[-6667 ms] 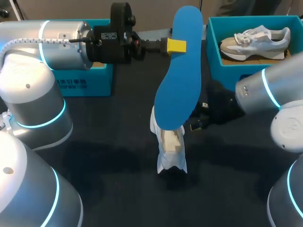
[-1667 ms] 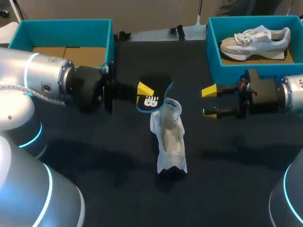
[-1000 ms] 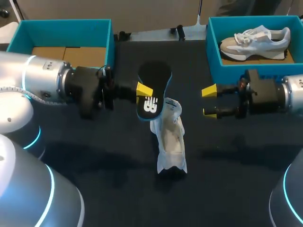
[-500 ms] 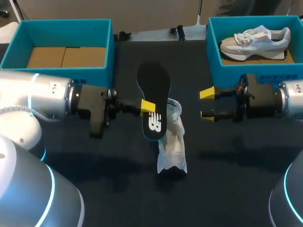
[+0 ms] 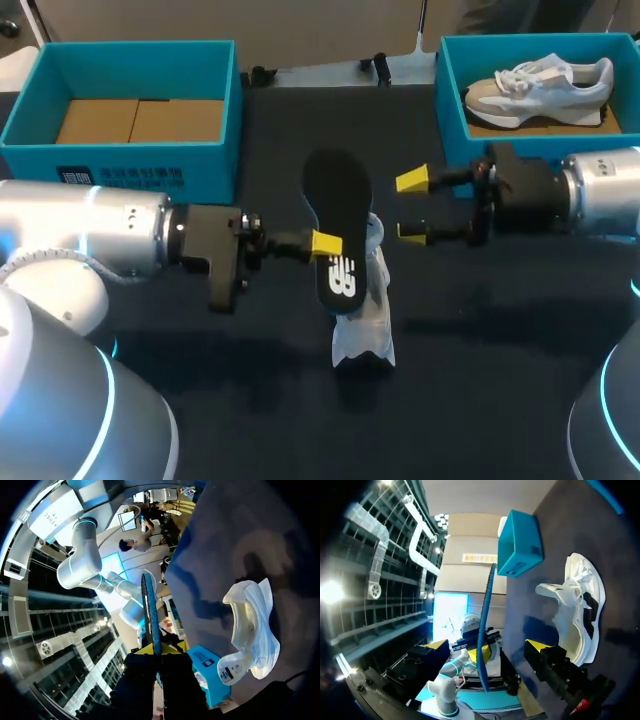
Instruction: Take the shoe out of the shoebox, open the shoe tongue, remove and reinsert the insole, then place the shoe into the shoebox
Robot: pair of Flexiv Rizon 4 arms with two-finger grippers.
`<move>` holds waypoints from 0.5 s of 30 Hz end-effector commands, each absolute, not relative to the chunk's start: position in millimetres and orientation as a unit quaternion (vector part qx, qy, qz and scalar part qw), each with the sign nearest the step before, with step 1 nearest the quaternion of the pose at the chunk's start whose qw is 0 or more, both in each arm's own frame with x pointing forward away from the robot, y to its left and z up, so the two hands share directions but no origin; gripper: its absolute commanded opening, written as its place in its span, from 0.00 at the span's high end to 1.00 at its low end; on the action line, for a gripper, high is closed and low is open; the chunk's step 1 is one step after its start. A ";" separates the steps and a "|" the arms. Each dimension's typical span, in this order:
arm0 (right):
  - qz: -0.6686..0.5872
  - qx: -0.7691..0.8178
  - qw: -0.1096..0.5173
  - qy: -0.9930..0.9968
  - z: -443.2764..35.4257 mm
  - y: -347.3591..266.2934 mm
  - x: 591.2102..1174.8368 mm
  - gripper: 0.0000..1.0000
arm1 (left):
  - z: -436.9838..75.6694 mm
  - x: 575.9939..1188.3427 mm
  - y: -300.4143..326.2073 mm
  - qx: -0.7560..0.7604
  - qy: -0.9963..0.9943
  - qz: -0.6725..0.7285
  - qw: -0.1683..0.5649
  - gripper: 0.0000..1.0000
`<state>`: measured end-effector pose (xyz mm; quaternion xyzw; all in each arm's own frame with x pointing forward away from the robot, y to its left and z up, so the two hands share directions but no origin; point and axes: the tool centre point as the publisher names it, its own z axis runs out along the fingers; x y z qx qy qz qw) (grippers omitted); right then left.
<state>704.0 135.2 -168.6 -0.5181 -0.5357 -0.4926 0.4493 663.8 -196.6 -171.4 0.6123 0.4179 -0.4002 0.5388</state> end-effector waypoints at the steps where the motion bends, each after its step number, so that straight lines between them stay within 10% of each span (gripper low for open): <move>1: -0.486 -0.515 0.455 -0.541 -167.4 147.6 711.5 0.14 | -172.1 666.9 -213.1 0.613 0.415 -0.387 0.550 1.00; 6: -0.485 -0.513 0.457 -0.541 -169.7 155.9 714.1 0.16 | -166.4 669.5 -220.3 0.616 0.403 -0.385 0.557 1.00; 8: -0.486 -0.513 0.457 -0.540 -170.6 157.9 714.5 0.52 | -166.3 672.1 -224.4 0.615 0.403 -0.384 0.559 1.00; 15: -0.486 -0.509 0.459 -0.542 -168.2 161.7 716.0 0.63 | -169.1 678.8 -239.1 0.612 0.403 -0.376 0.568 1.00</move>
